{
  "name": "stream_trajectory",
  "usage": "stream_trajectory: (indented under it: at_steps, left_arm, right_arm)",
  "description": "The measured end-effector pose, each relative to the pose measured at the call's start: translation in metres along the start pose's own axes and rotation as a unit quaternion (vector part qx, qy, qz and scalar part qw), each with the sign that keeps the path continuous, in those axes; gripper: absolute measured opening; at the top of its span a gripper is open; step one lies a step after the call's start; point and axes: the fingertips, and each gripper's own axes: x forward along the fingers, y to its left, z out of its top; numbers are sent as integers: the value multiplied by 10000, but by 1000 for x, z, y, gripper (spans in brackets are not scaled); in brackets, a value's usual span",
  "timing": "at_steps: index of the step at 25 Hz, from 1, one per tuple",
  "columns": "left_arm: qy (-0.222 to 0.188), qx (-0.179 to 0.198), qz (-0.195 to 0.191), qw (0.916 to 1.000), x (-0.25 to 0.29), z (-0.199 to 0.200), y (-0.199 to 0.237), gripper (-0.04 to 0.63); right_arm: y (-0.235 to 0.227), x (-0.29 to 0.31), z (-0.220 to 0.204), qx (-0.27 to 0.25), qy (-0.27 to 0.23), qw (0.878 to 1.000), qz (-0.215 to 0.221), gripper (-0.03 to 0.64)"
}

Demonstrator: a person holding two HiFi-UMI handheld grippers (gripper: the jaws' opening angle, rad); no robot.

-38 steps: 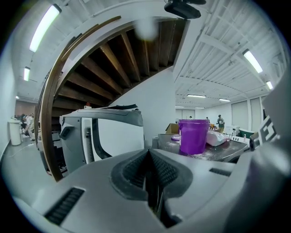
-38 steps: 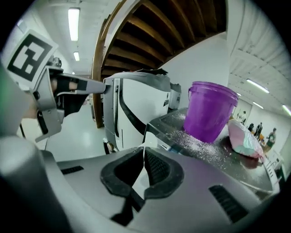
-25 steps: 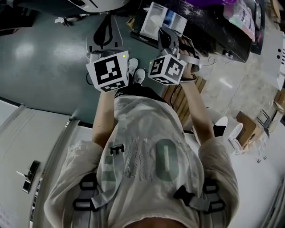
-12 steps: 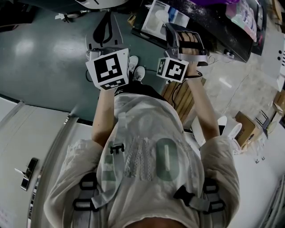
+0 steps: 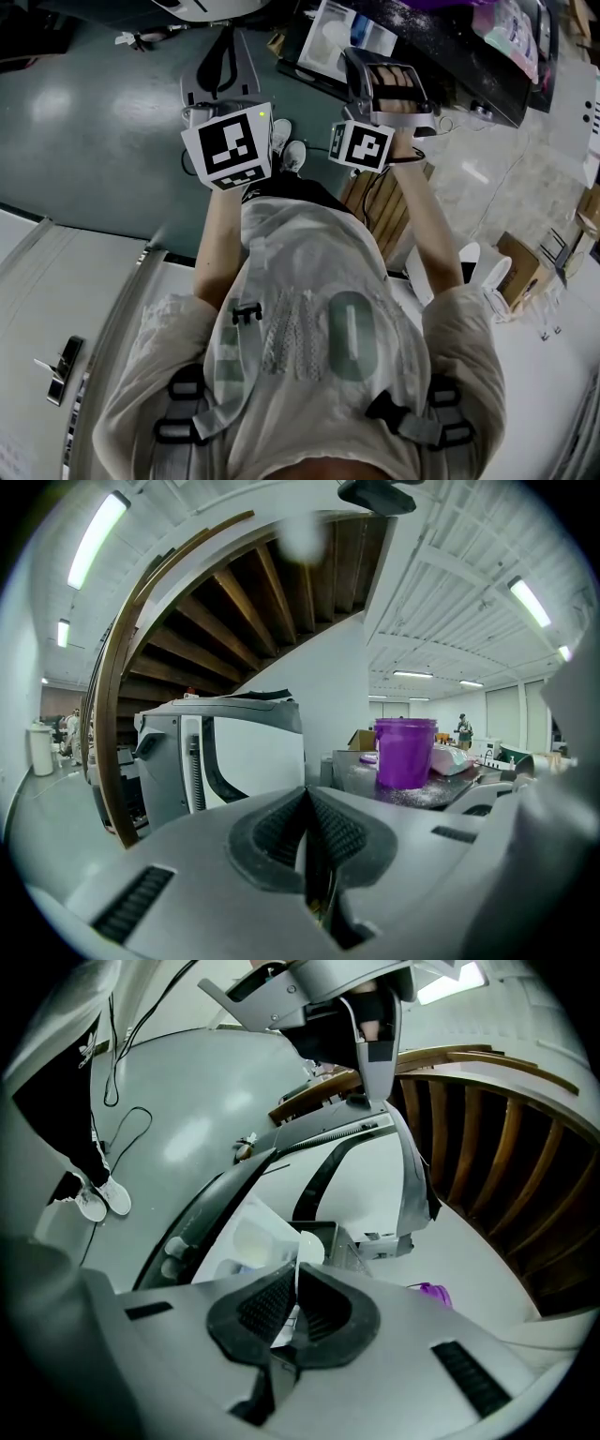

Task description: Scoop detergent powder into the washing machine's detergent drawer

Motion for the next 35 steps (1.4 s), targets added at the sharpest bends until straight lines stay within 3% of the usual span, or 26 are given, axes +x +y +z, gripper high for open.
stream_trajectory:
  at_steps: [6,13,18,21,25,30,35]
  left_arm:
    - [-8,10,-11,10000,-3,0,4,20]
    - [-158,41,-128,9998,0,16,1,20]
    - [-390,117,-310,9987,7,37,-10,20]
    - [-539,190,-441,9974,9,53,-19,21]
    - [-742,276,-616,9950,8,77,-34,20]
    - [-1092,441,-1035,9876,11,108,-64,20]
    - [-1297,566,-1546,9778,4,129,-102,21]
  right_arm:
    - [-2,0,4,51,24,10000,23,11]
    - [-34,-7,4,939,34,9955,-143,11]
    - [-79,-16,-7,1867,27,9808,-563,12]
    - [-99,-28,-17,2466,19,9661,-761,12]
    - [-122,-51,-33,3546,-75,9303,-931,12]
    - [-151,-84,-66,4943,-219,8578,-1387,12]
    - [-159,-118,-102,5864,-250,7916,-1701,12]
